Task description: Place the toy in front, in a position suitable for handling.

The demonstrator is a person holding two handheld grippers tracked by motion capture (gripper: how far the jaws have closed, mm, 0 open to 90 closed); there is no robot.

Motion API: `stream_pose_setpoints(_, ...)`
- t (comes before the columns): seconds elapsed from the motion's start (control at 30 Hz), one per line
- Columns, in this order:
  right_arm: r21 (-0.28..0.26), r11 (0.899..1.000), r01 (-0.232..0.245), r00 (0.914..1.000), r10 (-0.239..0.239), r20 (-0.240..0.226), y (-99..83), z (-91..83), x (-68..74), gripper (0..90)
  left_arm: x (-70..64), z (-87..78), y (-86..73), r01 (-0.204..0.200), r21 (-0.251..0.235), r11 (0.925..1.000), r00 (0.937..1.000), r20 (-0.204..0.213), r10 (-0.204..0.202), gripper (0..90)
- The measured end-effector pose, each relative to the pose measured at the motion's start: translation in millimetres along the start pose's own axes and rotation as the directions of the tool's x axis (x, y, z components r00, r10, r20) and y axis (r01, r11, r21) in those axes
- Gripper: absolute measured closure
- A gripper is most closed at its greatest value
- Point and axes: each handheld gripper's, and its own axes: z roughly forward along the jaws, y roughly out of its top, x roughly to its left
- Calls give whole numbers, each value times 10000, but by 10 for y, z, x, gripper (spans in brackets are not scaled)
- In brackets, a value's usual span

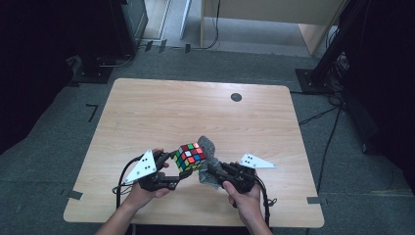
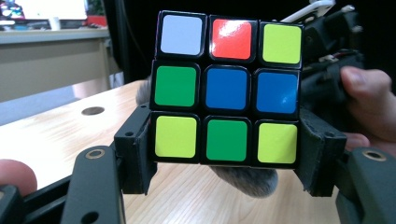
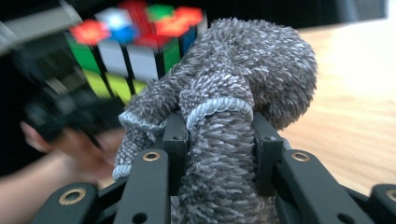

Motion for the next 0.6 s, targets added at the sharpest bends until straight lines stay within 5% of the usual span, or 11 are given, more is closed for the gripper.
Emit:
stream_pose_setpoints(0.03,389,9983,443,9967,-469,665,-5,17,2,664,14,7,-8,8,150,9999,9995,-302,-3,340)
stream_pose_setpoints(0.13,888,9901,1084,9603,-1274,2481,-8,-10,-43,664,73,34,-56,12,722,9974,9899,-1413,90,340)
stream_pose_setpoints(0.27,1164,9876,1050,8889,-1457,4342,20,-155,-221,662,199,123,-193,624,1830,9811,9677,-2516,-146,340)
stream_pose_setpoints(0.37,1563,9836,898,8533,-1570,4973,21,-202,-325,656,259,204,-265,1082,2703,9567,9472,-3202,-166,340)
stream_pose_setpoints(0.47,2248,9697,956,8042,-2083,5566,-7,-199,-396,650,305,266,-312,1443,3307,9326,9290,-3699,-126,340)
stream_pose_setpoints(0.5,2470,9642,962,7942,-2239,5649,-21,-192,-417,649,319,286,-327,1481,3533,9237,9214,-3886,9,339)
stream_pose_setpoints(0.6,2904,9532,847,7852,-2433,5695,-68,-157,-462,646,349,321,-358,1731,3862,9060,9072,-4206,59,339)
